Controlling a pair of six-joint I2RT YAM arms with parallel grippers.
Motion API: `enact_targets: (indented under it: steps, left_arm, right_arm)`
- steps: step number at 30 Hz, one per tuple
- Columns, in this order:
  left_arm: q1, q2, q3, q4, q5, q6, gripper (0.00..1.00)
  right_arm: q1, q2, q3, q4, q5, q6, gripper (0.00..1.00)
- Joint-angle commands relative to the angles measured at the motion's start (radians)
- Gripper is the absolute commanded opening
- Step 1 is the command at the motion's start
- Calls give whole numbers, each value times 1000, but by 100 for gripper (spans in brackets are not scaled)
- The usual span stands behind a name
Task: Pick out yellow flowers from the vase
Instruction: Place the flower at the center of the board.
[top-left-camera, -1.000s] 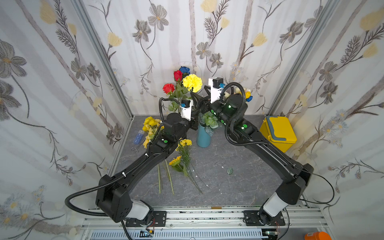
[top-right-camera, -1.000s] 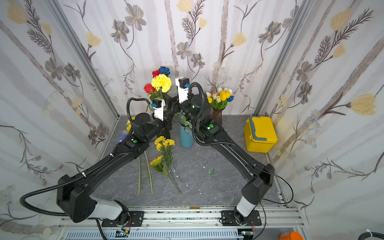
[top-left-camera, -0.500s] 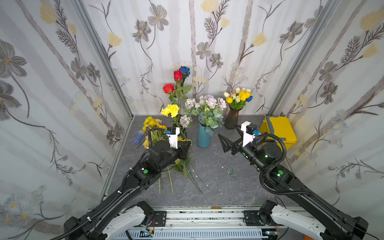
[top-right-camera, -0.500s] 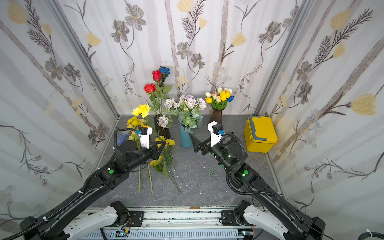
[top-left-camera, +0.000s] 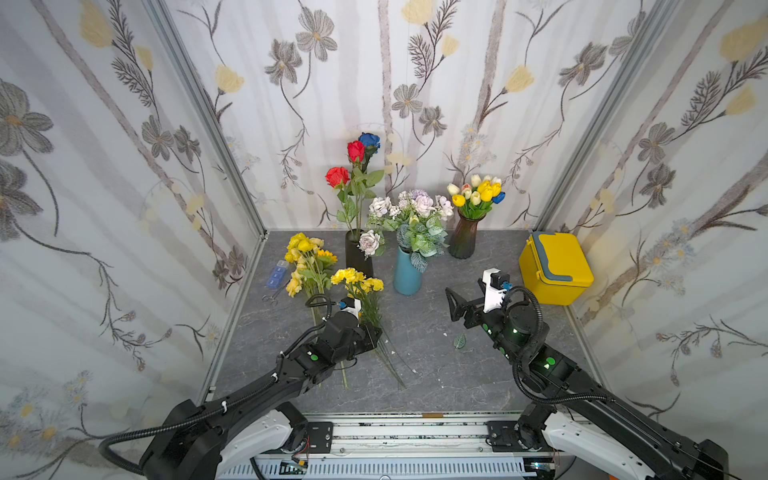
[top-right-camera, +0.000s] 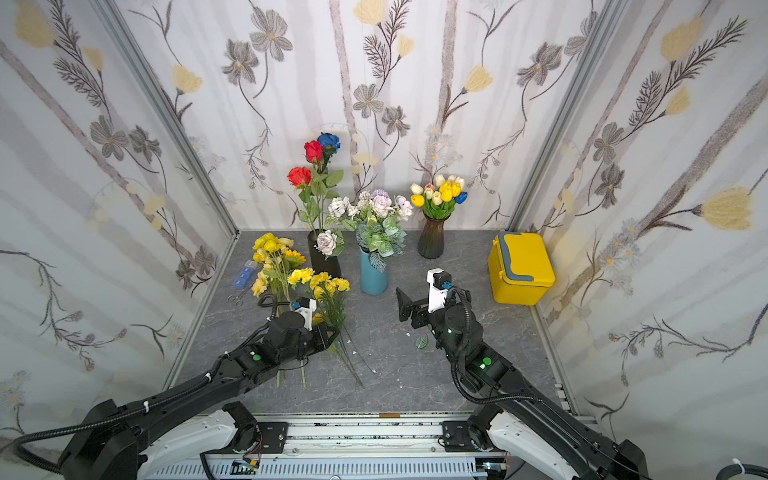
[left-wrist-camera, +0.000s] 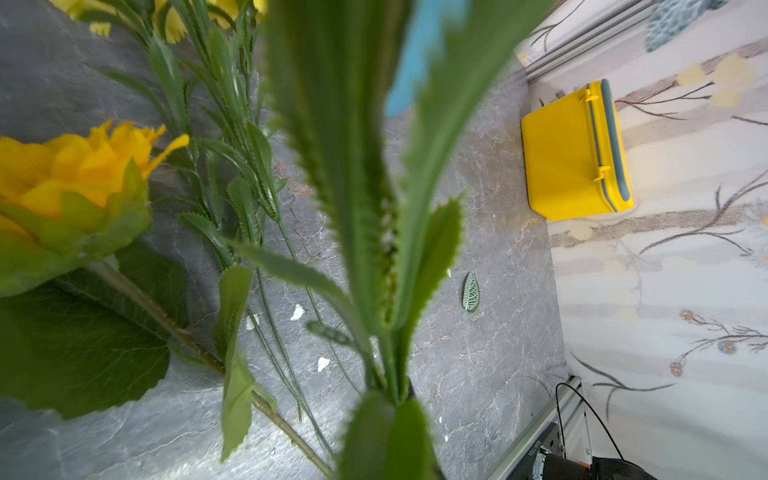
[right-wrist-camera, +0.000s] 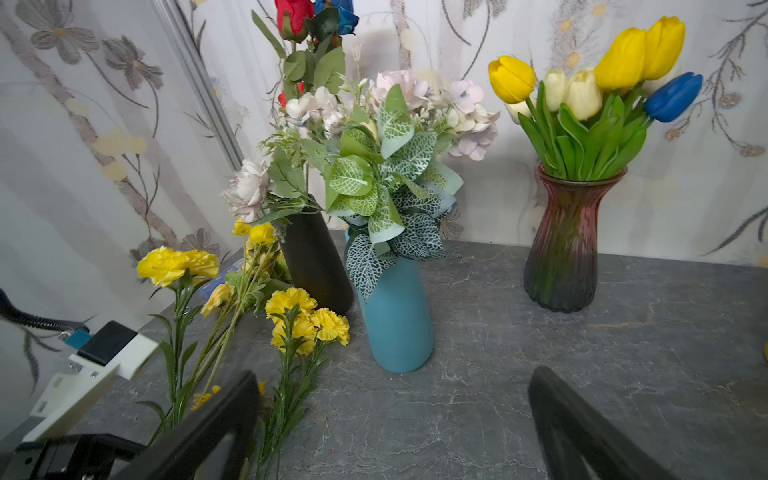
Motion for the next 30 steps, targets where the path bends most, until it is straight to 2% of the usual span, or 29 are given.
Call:
enact_targets:
  steps: [1, 13, 21, 25, 30]
  left_arm:
    - [4, 53, -8, 113, 18, -30, 0]
    - [53, 190, -40, 172, 23, -39, 5]
    - [89, 214, -33, 184, 35, -18, 24]
    - [98, 204, -13, 130, 27, 7, 30]
    - [100, 131, -1, 70, 7, 30, 42]
  right_arm:
    - [-37, 14, -6, -1, 56, 63, 99]
    - [-162, 97, -51, 59, 16, 111, 99]
    - [-211, 121, -45, 71, -15, 120, 99]
    - [-250, 129, -39, 69, -36, 129, 99]
    - [-294, 153, -25, 74, -80, 151, 98]
